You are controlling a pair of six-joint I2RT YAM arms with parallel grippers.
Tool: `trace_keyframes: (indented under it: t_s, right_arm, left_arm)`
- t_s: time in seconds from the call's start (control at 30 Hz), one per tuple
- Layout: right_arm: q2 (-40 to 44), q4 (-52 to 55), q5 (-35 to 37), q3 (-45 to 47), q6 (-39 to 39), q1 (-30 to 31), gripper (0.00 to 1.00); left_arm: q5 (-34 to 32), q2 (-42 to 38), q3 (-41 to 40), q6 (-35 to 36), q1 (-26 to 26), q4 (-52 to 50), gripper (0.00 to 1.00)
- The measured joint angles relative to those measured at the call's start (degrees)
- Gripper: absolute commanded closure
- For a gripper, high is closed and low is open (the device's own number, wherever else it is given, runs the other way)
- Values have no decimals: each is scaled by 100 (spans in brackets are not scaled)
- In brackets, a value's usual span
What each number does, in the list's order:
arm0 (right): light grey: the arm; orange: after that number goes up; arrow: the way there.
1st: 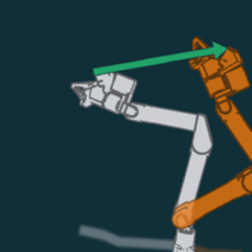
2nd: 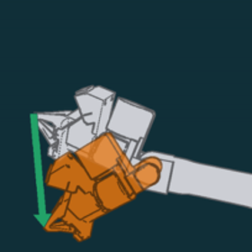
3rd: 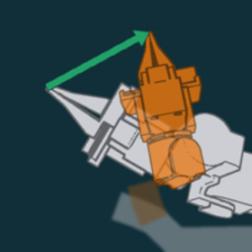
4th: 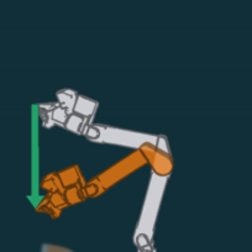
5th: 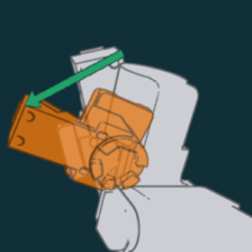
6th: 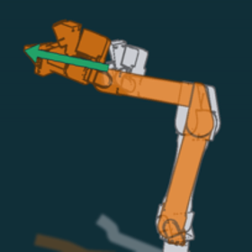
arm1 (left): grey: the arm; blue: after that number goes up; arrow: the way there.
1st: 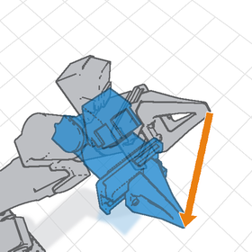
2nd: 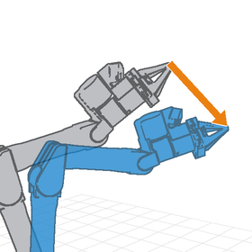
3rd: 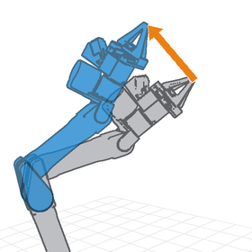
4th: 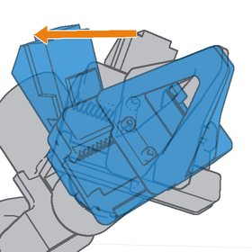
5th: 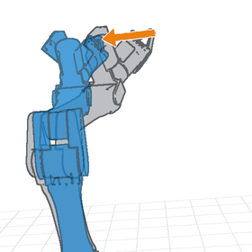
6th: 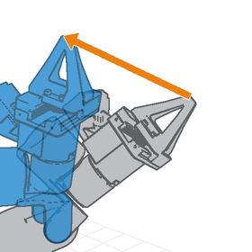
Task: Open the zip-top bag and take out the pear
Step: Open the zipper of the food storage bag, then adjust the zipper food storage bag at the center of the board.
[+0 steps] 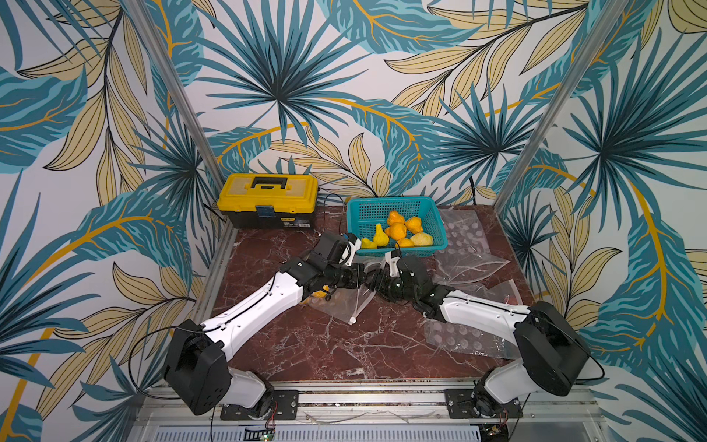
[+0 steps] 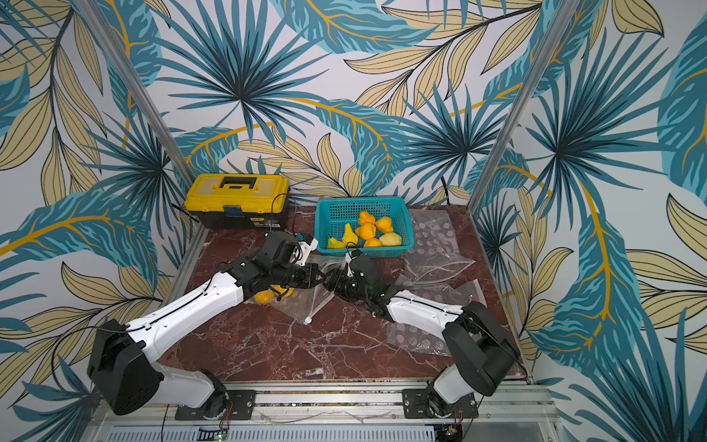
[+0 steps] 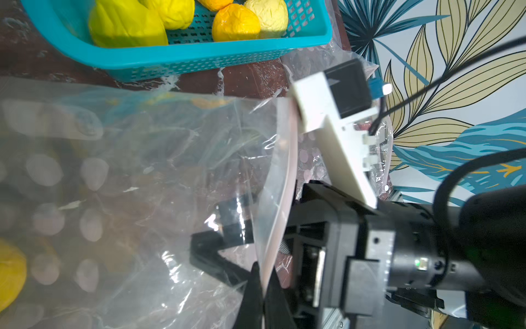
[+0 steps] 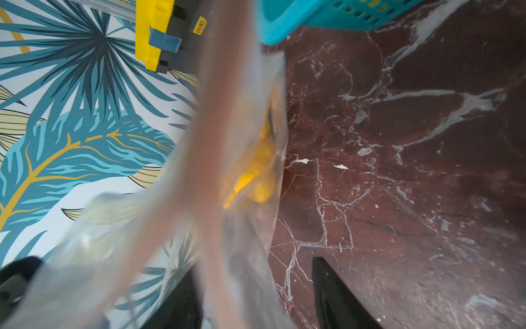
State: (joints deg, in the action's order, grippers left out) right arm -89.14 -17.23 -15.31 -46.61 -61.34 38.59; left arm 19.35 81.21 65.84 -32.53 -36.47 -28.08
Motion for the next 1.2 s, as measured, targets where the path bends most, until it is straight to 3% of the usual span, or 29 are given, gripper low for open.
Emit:
trace_keyframes:
  t_s: [0.27,0.73,0.97,1.1,1.2]
  right_arm:
    - [-153,455,203,37,170,4,55]
    - [155,2378,1106,59,1051,4,57]
    - [951,3276,1368,-315,1169,22,49]
    - [1602,3565,1530,-710,1187,79,50]
    - [1836,3569,1552,-938,1141,157,56]
  left_arm:
    - [-671,-160,-11,-24,-83,-46,100]
    - [-1644,-225,387,595,-101,-1180,100]
    - [-1665,-85,592,601,-188,-1307,100]
    - [-1679,83,682,599,-302,-1331,100]
    - [-1687,210,745,597,-378,-1351,100]
